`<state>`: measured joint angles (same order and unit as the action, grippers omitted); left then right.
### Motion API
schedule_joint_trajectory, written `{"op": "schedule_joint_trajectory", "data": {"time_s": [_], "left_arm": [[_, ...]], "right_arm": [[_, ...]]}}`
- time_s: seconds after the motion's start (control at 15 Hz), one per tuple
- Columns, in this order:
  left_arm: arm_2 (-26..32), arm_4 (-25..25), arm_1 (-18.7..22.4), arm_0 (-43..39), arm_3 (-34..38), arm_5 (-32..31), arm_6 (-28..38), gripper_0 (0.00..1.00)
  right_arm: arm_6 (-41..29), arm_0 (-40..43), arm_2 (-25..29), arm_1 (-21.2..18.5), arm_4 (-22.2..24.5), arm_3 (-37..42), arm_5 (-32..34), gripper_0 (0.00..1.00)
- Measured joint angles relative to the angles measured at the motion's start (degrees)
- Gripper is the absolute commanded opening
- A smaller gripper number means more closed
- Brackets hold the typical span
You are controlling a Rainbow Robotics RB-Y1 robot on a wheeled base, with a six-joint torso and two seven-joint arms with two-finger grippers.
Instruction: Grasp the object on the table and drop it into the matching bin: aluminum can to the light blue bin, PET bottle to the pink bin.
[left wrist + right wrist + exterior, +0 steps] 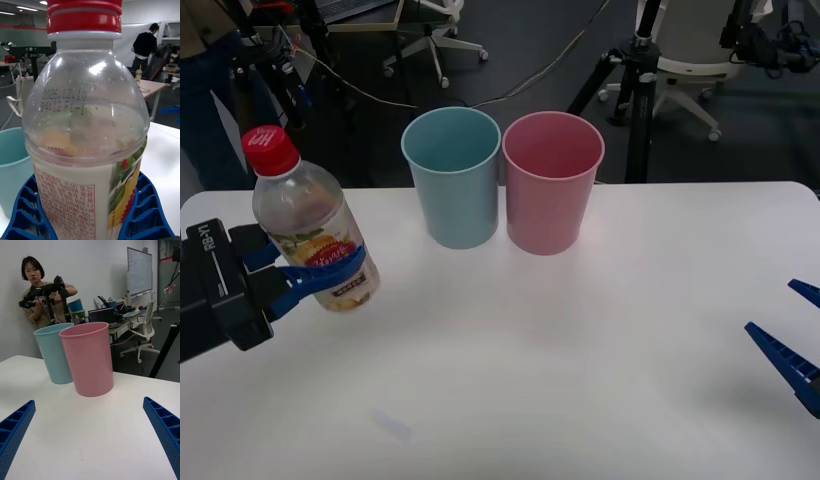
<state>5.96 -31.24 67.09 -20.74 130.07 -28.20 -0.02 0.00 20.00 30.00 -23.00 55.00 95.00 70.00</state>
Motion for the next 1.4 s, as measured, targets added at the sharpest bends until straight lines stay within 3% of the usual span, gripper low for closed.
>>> {"op": "schedule_joint_trajectory", "data": {"time_s": [0.13, 0.27, 0.6, 1.0, 1.4], "left_arm": [[-0.91, 2.36, 3.95, 5.83, -0.08, 2.12, 5.09, 0.0], [-4.92, 2.49, 4.85, 15.16, -2.13, 3.52, 10.97, 0.0], [-23.83, 2.5, 4.22, 43.3, -14.64, 5.24, 14.51, 0.0], [-40.41, -0.28, -5.38, 65.49, -31.18, 6.69, 14.45, 0.04], [-44.41, -8.66, -19.41, 75.64, -48.44, 8.16, 14.44, 0.05]], "right_arm": [[0.0, 0.0, 0.0, 0.0, 0.0, 0.0, 0.0, 1.0], [0.0, 0.0, 0.0, 0.0, 0.0, 0.0, 0.0, 1.0], [0.0, 0.0, 0.0, 0.0, 0.0, 0.0, 0.0, 1.0], [0.0, 0.0, 0.0, 0.0, 0.0, 0.0, 0.0, 1.0], [0.0, 0.0, 0.0, 0.0, 0.0, 0.0, 0.0, 1.0]]}}
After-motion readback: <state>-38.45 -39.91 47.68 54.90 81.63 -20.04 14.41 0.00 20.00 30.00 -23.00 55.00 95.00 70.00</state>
